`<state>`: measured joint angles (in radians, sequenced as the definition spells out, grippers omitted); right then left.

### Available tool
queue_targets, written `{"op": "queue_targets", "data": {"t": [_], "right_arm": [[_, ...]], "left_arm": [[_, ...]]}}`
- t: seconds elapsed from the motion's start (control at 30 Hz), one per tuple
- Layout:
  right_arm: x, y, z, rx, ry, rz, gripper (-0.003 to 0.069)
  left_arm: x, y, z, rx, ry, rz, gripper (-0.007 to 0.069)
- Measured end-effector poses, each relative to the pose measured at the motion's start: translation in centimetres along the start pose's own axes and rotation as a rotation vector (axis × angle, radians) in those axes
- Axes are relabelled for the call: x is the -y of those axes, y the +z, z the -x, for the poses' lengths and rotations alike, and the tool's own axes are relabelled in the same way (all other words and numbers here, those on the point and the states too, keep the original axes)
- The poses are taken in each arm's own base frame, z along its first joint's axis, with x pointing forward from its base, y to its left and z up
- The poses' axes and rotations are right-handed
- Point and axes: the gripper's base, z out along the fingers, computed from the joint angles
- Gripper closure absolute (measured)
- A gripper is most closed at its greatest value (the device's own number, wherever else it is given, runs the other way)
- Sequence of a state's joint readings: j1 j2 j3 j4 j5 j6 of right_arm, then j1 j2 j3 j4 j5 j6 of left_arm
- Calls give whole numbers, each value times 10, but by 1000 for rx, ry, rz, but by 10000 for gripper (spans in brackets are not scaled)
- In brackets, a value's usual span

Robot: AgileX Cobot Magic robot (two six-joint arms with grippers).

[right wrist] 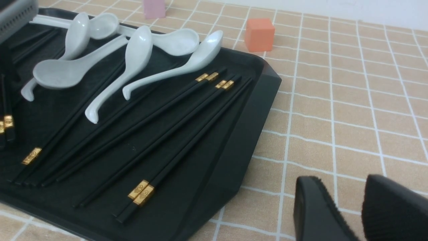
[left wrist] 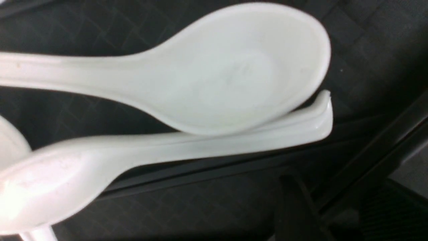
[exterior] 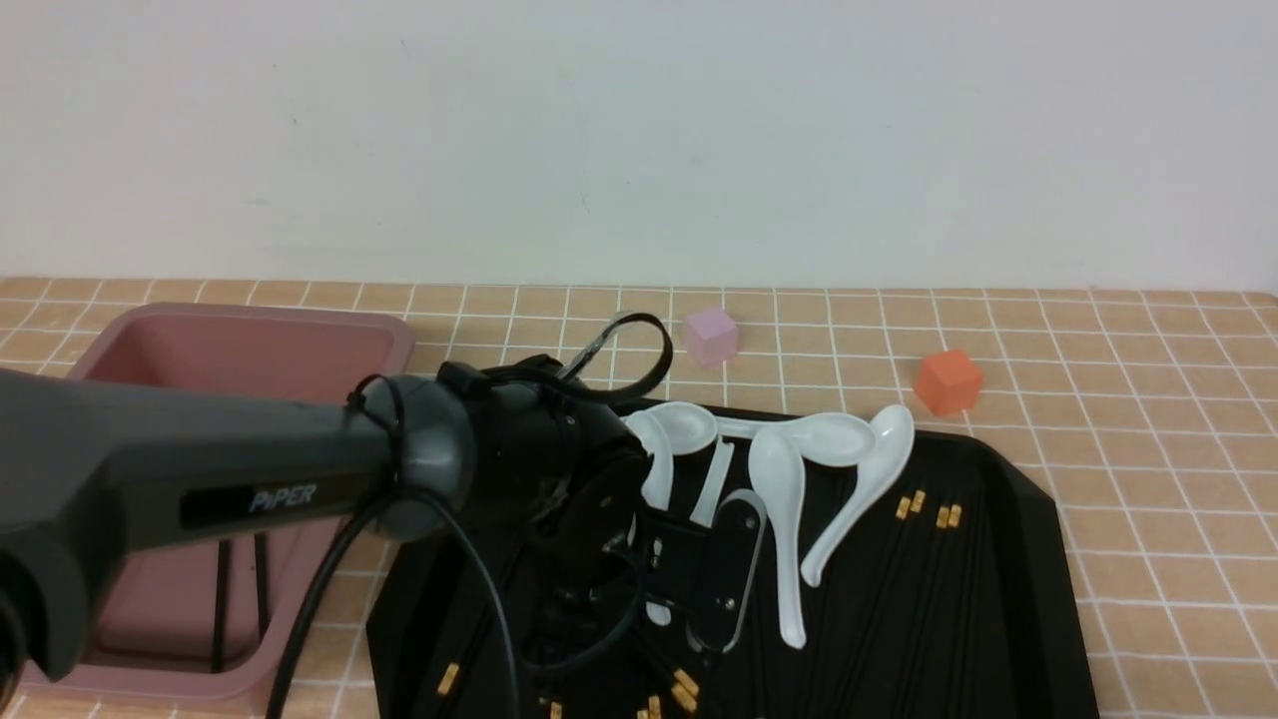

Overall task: On brown tablecloth take chopsticks from black tray and put them in box.
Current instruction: 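Reach over to the black tray and grasp a pair of chopsticks with the left gripper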

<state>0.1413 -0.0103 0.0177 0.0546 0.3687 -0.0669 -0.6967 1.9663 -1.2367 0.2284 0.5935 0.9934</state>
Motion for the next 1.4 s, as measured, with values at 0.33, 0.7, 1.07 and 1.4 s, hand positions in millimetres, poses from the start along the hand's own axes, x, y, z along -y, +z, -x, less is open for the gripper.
{"op": "queue_targets", "data": {"t": [0.33, 0.7, 1.07, 1.4], "right_arm": [[0, 0, 0, 0, 0, 0, 419], [0, 0, 0, 0, 0, 0, 419], [0, 0, 0, 0, 0, 0, 419], [0, 0, 0, 0, 0, 0, 419]], "left_arm": [[-2, 2, 1, 5, 86, 13, 417], [-3, 1, 5, 15, 134, 38, 585], [-3, 1, 5, 7, 138, 27, 587], [-3, -14, 1, -3, 123, 25, 587]]}}
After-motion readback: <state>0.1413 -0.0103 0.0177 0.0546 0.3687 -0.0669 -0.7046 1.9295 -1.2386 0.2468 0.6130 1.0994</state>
